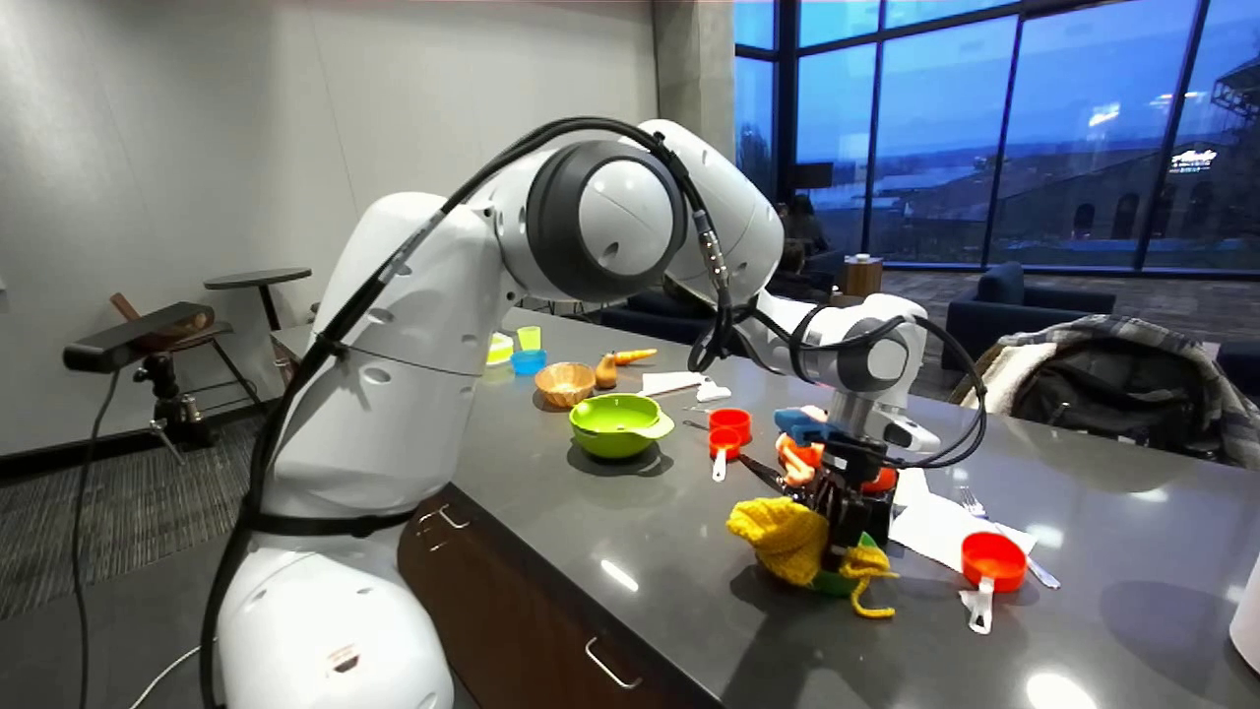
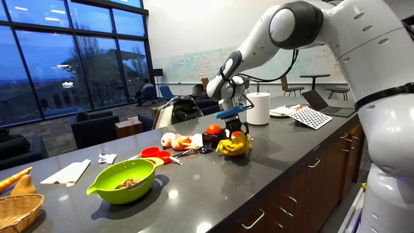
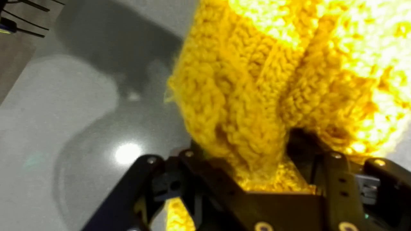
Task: Put the yellow object into the green bowl
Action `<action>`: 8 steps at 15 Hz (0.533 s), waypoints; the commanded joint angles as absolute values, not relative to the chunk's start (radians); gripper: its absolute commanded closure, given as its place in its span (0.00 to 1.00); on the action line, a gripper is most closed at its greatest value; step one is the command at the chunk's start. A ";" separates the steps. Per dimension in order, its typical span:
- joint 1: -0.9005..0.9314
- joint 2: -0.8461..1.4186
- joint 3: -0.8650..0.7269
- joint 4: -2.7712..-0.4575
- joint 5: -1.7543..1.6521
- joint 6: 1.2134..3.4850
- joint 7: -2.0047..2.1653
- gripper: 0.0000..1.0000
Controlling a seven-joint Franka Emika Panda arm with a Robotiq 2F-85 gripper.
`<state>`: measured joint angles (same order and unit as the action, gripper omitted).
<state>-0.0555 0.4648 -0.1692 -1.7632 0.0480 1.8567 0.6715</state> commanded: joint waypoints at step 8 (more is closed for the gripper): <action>-0.039 0.380 -0.161 -1.790 0.037 1.846 0.657 0.00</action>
